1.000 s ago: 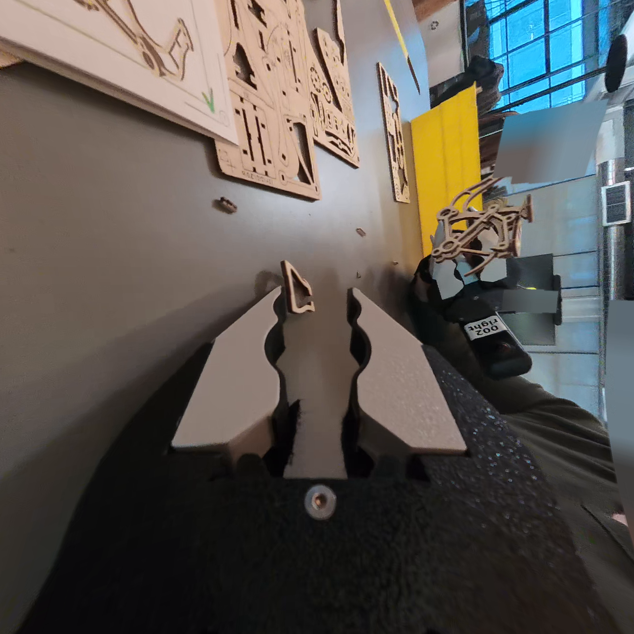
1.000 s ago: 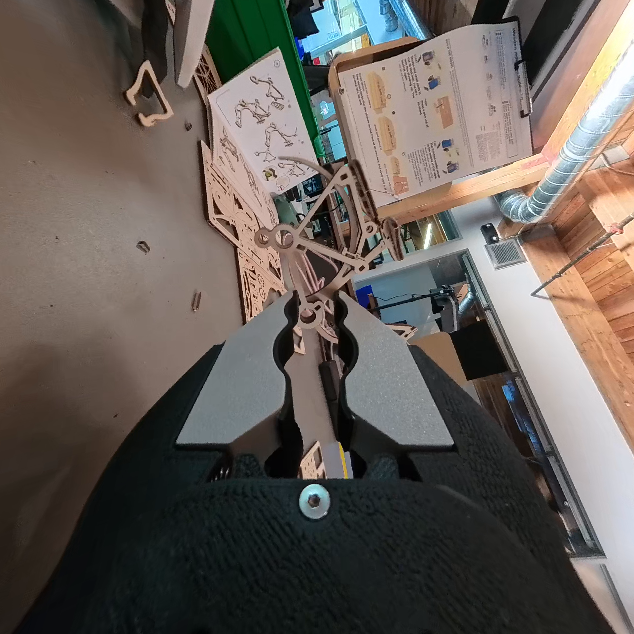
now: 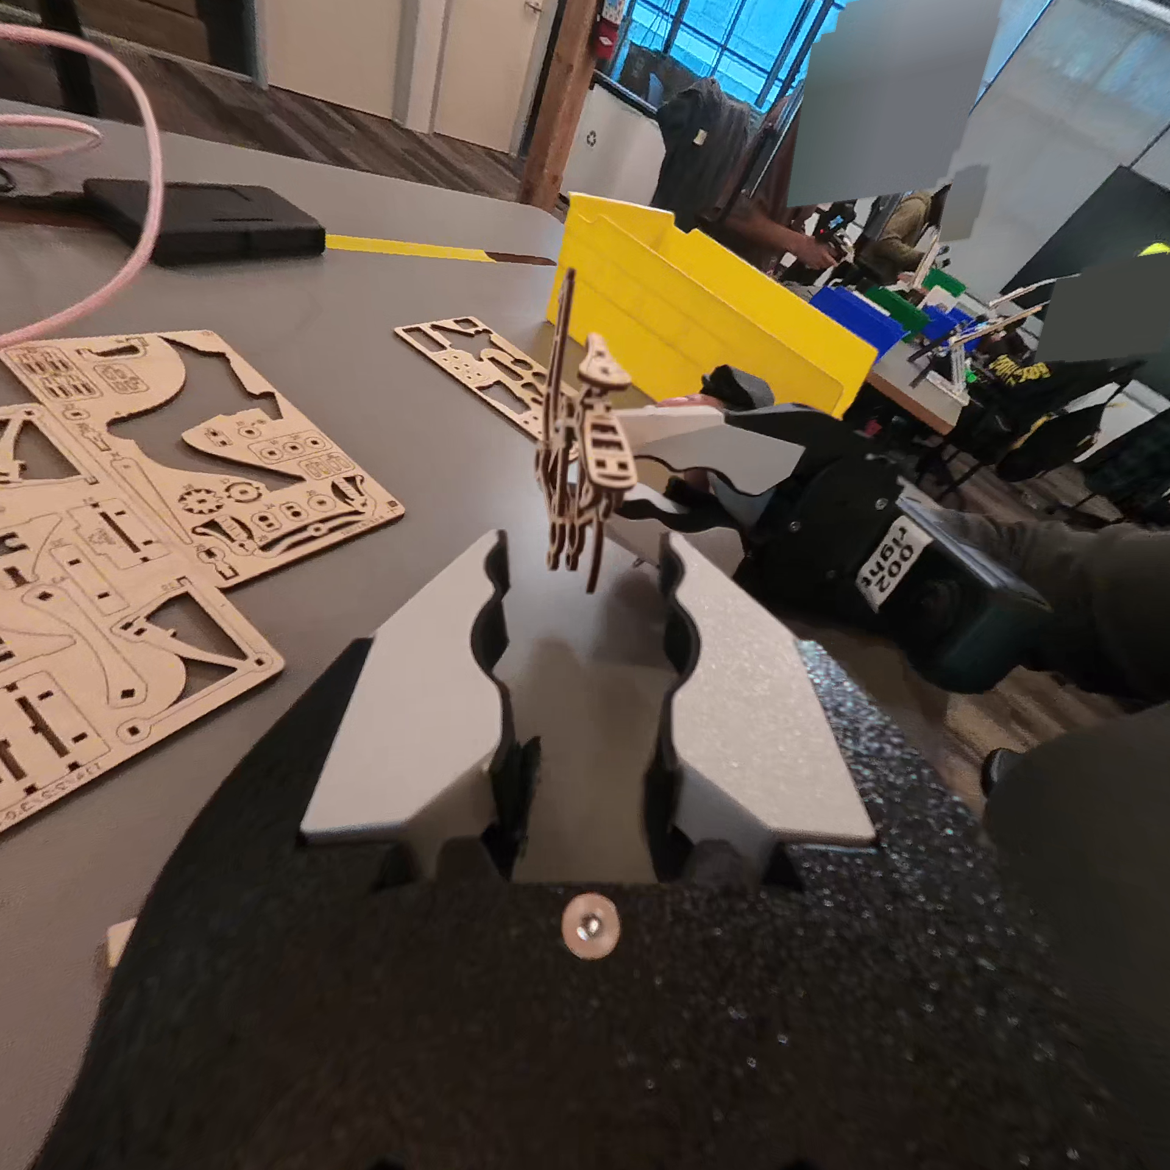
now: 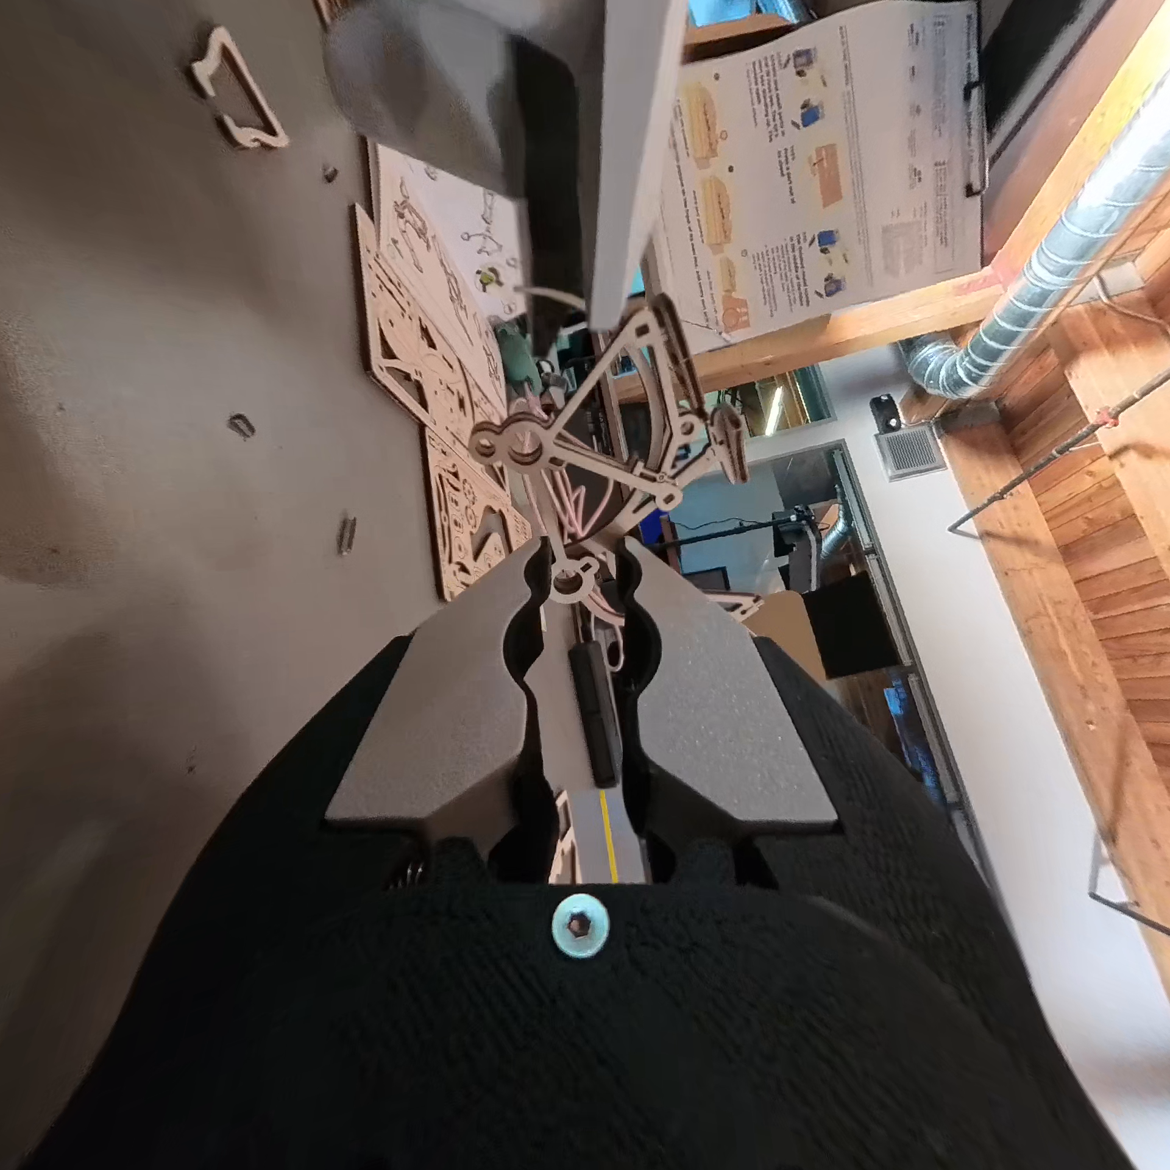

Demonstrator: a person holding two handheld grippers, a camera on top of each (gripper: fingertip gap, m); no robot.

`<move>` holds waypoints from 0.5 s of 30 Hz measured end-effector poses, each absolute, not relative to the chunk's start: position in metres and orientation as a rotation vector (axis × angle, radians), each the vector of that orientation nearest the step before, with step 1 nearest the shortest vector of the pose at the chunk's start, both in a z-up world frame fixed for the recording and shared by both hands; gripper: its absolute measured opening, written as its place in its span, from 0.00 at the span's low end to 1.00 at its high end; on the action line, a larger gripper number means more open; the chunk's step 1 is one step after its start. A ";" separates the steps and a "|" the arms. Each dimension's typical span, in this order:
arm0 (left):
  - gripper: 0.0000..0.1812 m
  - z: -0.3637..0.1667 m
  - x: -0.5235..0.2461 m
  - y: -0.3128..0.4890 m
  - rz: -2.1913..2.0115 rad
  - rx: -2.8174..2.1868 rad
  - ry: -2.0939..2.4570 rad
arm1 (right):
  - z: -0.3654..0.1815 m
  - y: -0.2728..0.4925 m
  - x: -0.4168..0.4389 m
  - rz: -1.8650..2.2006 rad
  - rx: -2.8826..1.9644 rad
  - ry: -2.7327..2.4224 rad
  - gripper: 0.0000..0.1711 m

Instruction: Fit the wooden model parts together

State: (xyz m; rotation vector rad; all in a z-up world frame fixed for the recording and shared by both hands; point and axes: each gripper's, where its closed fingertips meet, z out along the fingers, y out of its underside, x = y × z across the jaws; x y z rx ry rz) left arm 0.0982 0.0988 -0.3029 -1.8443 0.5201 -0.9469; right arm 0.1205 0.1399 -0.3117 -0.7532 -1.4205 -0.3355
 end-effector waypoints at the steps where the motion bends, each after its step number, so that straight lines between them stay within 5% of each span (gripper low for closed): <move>1: 0.20 -0.302 0.097 0.100 -0.912 -1.839 0.528 | -0.312 0.138 0.119 -0.344 -0.736 -1.426 0.10; 5: 0.04 -0.298 0.097 0.099 -0.854 -1.834 0.558 | -0.311 0.136 0.118 -0.368 -0.716 -1.431 0.11; 11: 0.04 -0.304 0.100 0.101 -0.748 -1.860 0.646 | -0.316 0.140 0.120 -0.403 -0.731 -1.454 0.11; 15: 0.03 -0.300 0.097 0.111 -0.717 -1.841 0.699 | -0.317 0.143 0.132 -0.424 -0.745 -1.454 0.22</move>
